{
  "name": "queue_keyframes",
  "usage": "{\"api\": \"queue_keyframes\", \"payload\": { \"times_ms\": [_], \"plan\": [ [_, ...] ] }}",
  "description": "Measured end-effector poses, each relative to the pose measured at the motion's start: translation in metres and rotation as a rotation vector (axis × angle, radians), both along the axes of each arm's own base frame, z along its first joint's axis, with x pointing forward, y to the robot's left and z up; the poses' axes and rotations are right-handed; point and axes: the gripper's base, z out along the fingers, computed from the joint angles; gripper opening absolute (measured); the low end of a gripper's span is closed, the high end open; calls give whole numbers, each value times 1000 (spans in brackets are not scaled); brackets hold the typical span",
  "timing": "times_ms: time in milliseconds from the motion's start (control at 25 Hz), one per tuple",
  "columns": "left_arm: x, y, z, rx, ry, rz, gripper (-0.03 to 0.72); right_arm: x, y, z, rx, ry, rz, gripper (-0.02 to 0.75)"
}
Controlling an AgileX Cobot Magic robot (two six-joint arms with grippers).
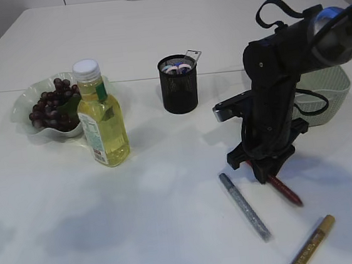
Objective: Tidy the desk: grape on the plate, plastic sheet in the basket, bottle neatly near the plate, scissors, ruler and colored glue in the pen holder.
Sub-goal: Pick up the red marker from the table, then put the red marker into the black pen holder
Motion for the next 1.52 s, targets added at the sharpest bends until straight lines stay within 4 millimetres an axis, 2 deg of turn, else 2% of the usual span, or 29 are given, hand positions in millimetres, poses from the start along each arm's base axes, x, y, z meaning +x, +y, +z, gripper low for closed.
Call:
{"api": "queue_keyframes", "payload": {
  "times_ms": [320, 600, 680, 1040, 1160, 1280, 1520],
  "plan": [
    [1, 0, 0, 0, -6, 1, 415, 0, 0, 0, 1, -2, 9, 108],
    [1, 0, 0, 0, -6, 1, 415, 2, 6, 7, 63, -7, 16, 92],
    [1, 0, 0, 0, -6, 1, 415, 5, 12, 19, 117, -24, 25, 92],
    [1, 0, 0, 0, -6, 1, 415, 37, 36, 102, 310, -212, 85, 92],
    [1, 0, 0, 0, -6, 1, 415, 45, 41, 123, 387, -274, 104, 92],
    [1, 0, 0, 0, -6, 1, 415, 53, 41, 138, 473, -344, 100, 92],
    [1, 0, 0, 0, -6, 1, 415, 76, 29, 154, 664, -546, 50, 92]
  ]
}}
